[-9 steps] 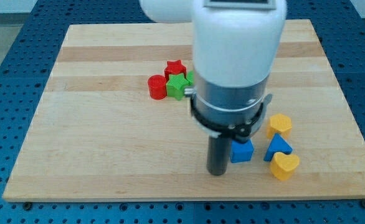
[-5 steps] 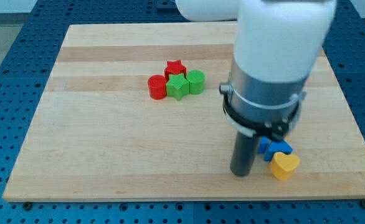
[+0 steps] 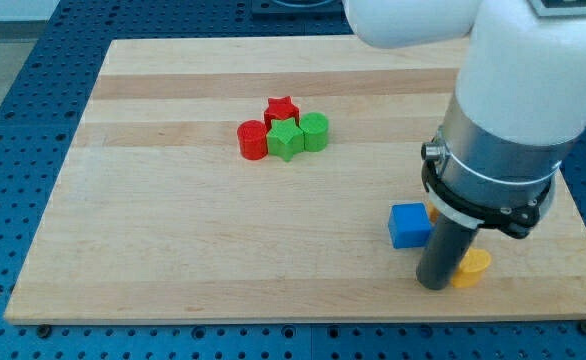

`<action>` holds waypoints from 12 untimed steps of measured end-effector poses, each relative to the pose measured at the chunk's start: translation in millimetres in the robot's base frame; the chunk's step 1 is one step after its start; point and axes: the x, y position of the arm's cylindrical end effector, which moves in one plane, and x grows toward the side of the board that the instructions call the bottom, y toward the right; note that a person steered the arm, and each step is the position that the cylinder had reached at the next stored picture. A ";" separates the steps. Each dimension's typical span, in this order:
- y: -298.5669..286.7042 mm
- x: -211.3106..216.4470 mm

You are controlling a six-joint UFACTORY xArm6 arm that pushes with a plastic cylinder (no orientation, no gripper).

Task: Move yellow heart into the blue triangle

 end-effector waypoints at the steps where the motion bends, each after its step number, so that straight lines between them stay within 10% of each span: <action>1: 0.9 25.7; 8: 82.2 22.2; 12: 31.2 -10.6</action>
